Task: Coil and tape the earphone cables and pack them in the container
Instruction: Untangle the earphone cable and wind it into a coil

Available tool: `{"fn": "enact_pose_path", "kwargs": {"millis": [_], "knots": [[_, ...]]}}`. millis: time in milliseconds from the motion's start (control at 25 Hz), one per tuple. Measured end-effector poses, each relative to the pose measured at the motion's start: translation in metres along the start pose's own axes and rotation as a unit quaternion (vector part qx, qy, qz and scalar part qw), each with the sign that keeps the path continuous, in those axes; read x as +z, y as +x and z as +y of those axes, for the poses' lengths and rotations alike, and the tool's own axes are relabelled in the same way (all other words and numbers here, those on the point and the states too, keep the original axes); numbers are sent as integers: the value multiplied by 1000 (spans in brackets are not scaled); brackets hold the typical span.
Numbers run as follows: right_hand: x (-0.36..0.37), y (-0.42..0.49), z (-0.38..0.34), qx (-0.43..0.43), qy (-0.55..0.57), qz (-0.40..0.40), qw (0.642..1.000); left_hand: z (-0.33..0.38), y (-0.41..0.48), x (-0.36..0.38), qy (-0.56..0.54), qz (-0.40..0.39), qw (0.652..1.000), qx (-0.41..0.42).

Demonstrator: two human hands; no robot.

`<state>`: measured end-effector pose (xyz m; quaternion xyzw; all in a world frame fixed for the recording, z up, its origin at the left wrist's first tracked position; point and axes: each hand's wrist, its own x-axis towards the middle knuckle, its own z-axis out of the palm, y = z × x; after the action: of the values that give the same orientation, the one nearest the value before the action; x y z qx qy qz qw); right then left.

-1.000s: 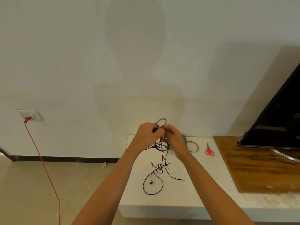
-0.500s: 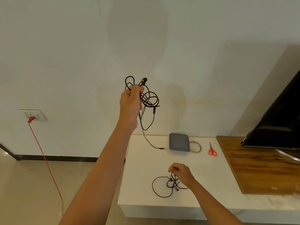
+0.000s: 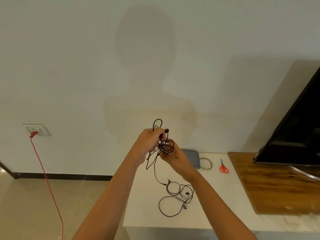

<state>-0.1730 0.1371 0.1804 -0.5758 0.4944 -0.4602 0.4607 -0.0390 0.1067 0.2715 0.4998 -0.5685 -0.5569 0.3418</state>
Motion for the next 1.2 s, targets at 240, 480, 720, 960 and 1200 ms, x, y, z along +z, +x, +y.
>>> {"fn": "enact_pose_path", "kwargs": {"millis": [240,480,720,960,1200], "knots": [[-14,-26,5,28,-78,136,987,-30,-41,-13,24,43,999,-21],[-26,-58,-23,-2,-12,260,966,-70,-69,-7,-44,109,990,-77],[-26,-68,-49,29,266,151,952,-87,-65,7,63,-1,994,-93],[-12,-66,-58,9,175,94,980,-84,-52,21,31,43,993,-106],[-25,-52,-81,-10,125,103,987,-25,-35,17,-163,49,980,-100]]}}
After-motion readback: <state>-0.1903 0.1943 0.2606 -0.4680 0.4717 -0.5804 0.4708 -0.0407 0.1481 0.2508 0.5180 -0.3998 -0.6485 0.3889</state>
